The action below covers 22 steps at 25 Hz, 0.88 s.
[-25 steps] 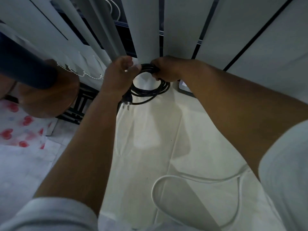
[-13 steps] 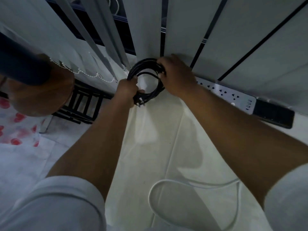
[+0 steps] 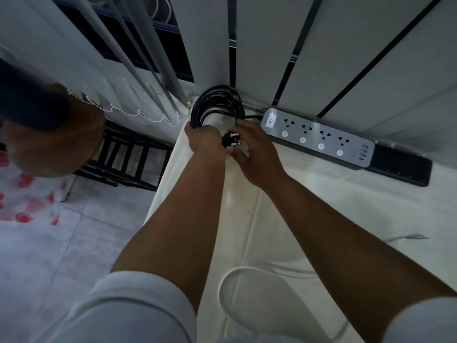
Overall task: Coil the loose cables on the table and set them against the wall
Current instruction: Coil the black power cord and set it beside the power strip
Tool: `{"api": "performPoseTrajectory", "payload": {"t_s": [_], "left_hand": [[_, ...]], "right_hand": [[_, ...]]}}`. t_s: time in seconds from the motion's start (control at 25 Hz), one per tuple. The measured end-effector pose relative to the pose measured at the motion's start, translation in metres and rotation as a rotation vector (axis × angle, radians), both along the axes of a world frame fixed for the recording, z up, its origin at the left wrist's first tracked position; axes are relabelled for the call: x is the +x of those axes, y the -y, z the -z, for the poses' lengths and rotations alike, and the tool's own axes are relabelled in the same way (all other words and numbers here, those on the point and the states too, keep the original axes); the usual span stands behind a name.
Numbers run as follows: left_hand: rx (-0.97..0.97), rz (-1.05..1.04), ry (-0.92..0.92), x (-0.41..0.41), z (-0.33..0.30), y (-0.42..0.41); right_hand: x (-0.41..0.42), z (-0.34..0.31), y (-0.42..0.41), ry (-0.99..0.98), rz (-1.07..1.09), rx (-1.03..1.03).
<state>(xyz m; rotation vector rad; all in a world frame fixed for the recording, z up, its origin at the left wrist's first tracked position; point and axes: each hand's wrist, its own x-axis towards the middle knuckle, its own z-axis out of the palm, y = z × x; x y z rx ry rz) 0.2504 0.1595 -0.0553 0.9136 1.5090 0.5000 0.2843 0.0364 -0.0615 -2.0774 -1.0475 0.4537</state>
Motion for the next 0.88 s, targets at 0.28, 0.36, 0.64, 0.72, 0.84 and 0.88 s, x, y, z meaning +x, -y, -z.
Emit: {"api": "performPoseTrajectory", "payload": {"t_s": [0.28,0.36,0.64,0.72,0.84,0.88], "left_hand": [[0.4,0.613,-0.621,-0.03,0.015,-0.002],[0.458,0.699,-0.642,-0.036,0.017,-0.008],[0.466,0.85,-0.68,-0.034,0.023,-0.013],[0.489,0.755,-0.668,-0.035,0.024,-0.005],[0.571,0.633,-0.667,-0.034,0.029,0.006],[0.598,0.6,-0.656,-0.034,0.031,0.007]], "right_hand": [[0.01,-0.014,-0.019,-0.196,0.218,-0.014],[0.016,-0.017,-0.029,-0.245,0.279,-0.045],[0.033,-0.021,-0.067,-0.109,0.291,-0.108],[0.039,-0.017,-0.071,-0.03,0.221,-0.185],[0.043,-0.011,-0.074,0.0,0.25,-0.191],[0.043,-0.01,-0.075,-0.013,0.291,-0.164]]}}
